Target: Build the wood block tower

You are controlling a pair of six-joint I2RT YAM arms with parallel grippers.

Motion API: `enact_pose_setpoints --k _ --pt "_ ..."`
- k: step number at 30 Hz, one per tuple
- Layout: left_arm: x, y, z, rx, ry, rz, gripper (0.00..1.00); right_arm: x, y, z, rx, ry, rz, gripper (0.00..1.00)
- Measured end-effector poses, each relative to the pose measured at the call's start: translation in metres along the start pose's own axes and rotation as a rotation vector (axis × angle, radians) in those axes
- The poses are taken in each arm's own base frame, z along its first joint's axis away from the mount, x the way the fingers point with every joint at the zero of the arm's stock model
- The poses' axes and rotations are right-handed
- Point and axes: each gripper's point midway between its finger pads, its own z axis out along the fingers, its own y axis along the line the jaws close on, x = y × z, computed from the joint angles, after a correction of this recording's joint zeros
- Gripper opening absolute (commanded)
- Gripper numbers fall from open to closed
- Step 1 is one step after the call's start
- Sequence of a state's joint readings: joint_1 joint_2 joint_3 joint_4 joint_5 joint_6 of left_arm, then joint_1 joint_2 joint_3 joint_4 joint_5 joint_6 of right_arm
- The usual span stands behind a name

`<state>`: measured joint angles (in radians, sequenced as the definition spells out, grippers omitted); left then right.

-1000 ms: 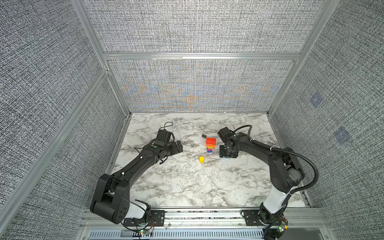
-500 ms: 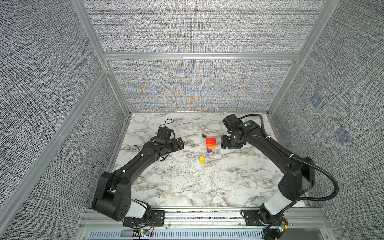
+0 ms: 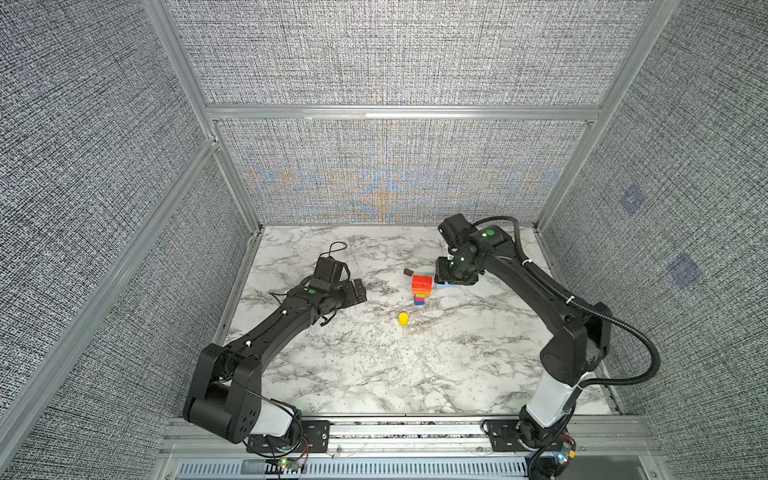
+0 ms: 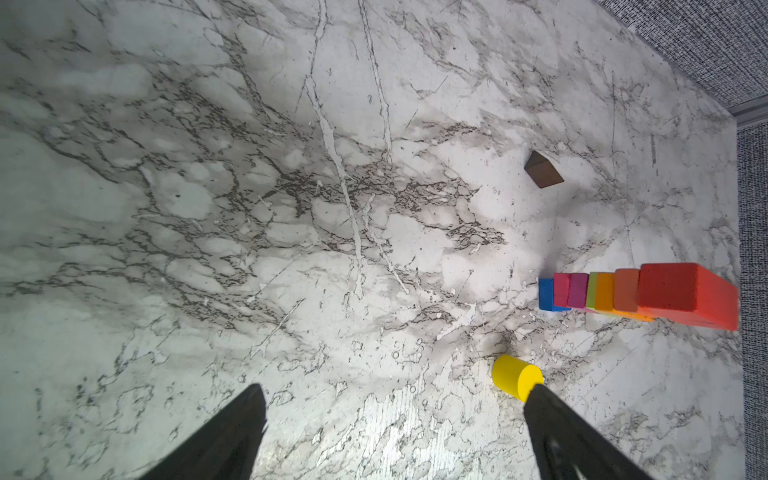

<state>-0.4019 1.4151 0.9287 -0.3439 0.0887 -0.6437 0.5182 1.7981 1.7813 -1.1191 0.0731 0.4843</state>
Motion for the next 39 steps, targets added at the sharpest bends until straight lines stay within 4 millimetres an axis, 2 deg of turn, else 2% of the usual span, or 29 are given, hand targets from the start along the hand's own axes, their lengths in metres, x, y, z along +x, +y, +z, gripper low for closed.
enact_pose_setpoints --k 12,21,30,39 --pt "0.003 0.005 0.009 -0.019 0.010 -0.002 0.99 -0.024 0.026 0.021 -0.003 0.008 -0.023 0.49" --pt "0.000 0.004 0.019 -0.015 0.004 -0.012 0.99 -0.035 0.037 0.035 0.002 0.018 -0.031 0.50" --pt "0.003 0.007 0.030 -0.018 0.013 -0.021 0.99 -0.037 0.053 0.046 0.000 0.027 -0.056 0.50" --pt "0.003 0.007 0.031 -0.015 0.008 -0.021 0.99 -0.030 0.048 0.052 0.024 0.050 -0.061 0.50"
